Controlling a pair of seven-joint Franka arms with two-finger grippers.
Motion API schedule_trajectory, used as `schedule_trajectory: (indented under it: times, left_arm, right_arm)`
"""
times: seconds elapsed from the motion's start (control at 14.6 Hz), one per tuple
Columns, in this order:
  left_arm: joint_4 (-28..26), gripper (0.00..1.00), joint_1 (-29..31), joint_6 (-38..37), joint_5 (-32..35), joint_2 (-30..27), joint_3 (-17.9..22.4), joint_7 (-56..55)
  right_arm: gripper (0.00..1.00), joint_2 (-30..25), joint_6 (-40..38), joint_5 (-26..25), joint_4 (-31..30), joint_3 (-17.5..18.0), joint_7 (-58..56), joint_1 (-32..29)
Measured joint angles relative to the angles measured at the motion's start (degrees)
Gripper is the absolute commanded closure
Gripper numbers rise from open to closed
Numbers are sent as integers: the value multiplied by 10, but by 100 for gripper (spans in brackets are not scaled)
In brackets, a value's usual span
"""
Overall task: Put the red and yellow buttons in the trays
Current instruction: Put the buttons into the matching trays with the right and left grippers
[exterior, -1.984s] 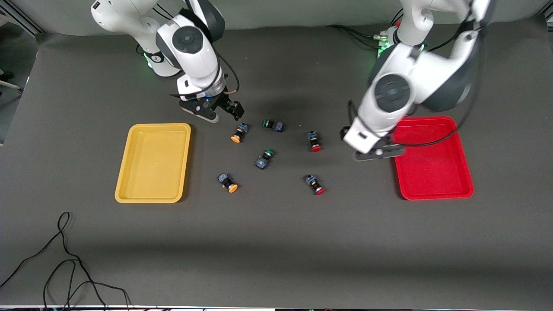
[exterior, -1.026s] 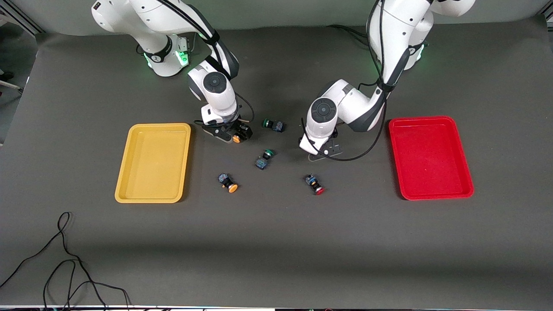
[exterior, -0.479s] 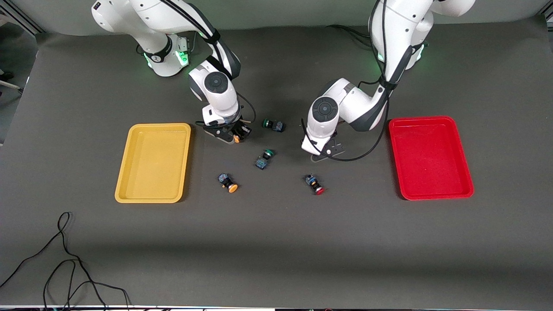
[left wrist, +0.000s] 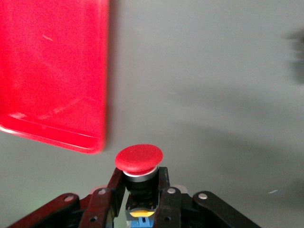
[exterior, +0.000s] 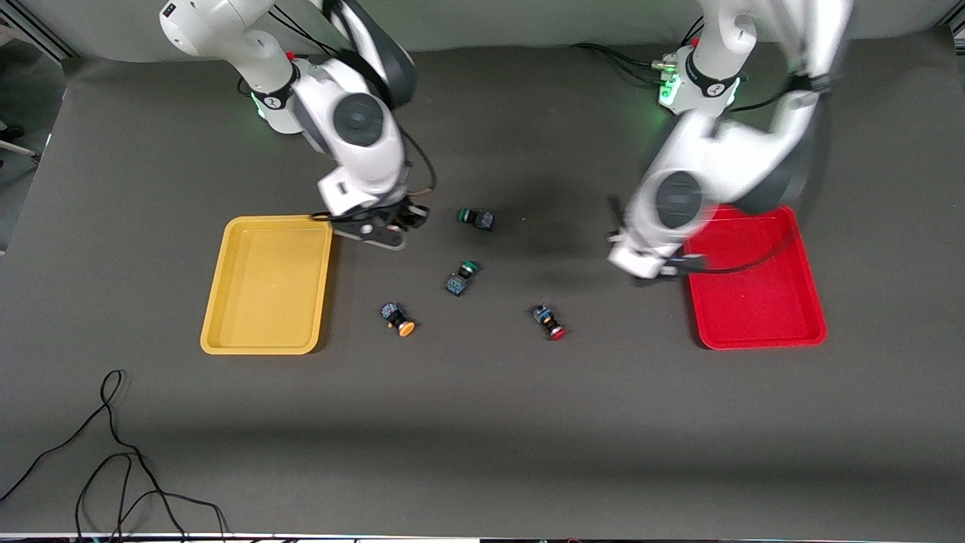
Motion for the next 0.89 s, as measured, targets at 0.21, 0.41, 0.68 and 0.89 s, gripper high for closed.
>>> schedule_trajectory:
  times: [0.21,0.41,0.68,0.89]
  left_arm:
    - [-30,100,122,3,26,-22,4,174]
    - [-96,100,203,99,54,-16,5,270]
    - [-198,100,242,224,62,1,5,299]
    - [-232,100,242,268,63,4,-1,299]
  right_arm:
    - [91,-6,-51,0,50,-83,-196,-3]
    - [91,-2,-53,0,53,-186,-366,-6]
    - [91,7,-14,9,28,-285,-485,-17]
    - [91,25,81,78,-50,-297,-581,-62]
